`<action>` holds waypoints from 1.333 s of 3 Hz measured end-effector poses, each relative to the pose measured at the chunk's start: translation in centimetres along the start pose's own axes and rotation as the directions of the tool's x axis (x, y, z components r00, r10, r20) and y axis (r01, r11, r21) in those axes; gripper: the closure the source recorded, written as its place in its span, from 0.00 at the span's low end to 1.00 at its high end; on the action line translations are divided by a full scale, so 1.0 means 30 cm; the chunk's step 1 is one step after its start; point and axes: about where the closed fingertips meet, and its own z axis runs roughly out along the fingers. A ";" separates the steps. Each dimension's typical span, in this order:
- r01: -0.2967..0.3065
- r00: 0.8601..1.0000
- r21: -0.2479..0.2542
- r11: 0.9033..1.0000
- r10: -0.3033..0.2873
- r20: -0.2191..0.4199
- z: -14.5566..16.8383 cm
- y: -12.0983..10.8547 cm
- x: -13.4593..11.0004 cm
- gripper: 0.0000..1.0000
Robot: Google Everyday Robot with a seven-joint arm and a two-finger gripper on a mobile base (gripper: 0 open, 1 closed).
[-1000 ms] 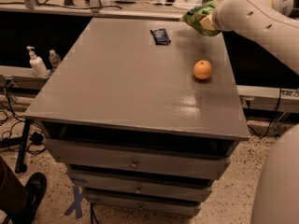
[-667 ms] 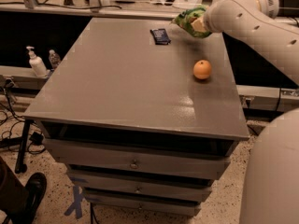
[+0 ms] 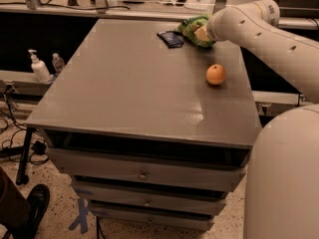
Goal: Move green rice chip bag near rxbar blueberry
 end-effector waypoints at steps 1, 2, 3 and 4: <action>-0.014 1.000 -0.008 1.000 0.014 -0.006 0.023 0.023 0.005 0.60; -0.030 1.000 -0.024 0.999 0.030 -0.004 0.030 0.045 -0.010 0.36; -0.049 0.999 -0.041 0.998 0.049 0.000 0.023 0.062 -0.028 0.13; -0.060 0.998 -0.067 0.996 0.061 0.011 -0.002 0.087 -0.059 0.00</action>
Offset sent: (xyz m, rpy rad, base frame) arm 0.0043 0.0205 -0.0040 0.0559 0.0264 0.0079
